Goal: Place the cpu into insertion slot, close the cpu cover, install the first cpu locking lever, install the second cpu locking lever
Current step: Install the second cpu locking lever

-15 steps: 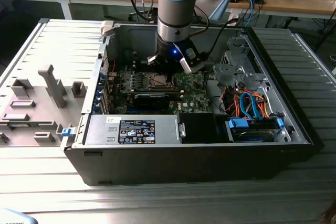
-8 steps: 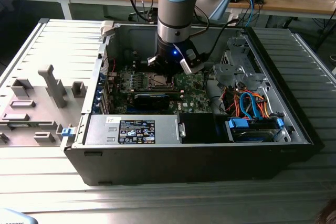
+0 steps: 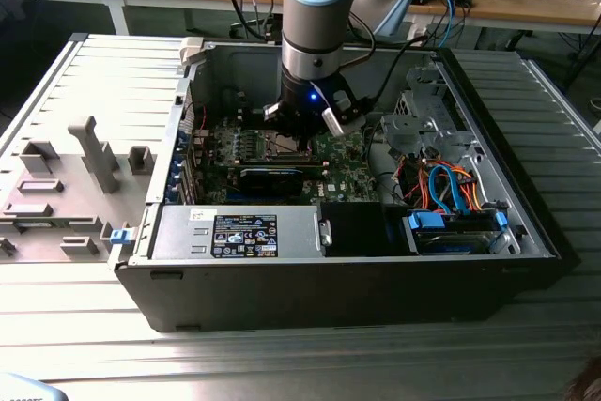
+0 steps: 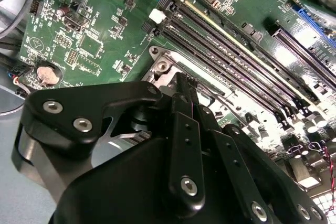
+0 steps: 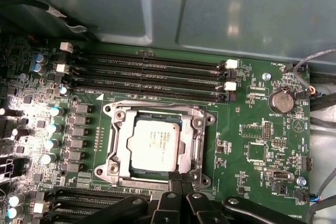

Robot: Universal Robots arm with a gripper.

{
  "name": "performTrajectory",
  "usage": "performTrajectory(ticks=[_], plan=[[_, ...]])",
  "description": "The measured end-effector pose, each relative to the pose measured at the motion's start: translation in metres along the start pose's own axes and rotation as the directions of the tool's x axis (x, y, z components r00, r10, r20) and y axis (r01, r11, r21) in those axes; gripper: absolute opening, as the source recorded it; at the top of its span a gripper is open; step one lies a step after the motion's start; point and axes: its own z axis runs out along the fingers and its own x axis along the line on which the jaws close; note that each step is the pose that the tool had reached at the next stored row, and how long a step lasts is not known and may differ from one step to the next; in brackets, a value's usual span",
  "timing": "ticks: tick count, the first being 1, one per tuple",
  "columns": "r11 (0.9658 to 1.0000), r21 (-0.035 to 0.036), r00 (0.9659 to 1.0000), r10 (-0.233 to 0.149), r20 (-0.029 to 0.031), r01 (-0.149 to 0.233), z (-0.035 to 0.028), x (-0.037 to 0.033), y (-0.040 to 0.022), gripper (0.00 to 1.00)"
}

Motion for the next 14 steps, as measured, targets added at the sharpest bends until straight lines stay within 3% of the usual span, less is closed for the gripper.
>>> performTrajectory(ticks=[2,6,14], plan=[[1.0,0.0,1.0,0.0,0.0,0.0,-0.0001,0.0001,-0.0009,0.11],[1.0,0.0,1.0,0.0,0.0,0.0,-0.0014,0.001,-0.0099,0.11],[1.0,-0.0002,1.0,0.0,0.0,0.0,-0.002,0.0015,-0.0142,0.11]])
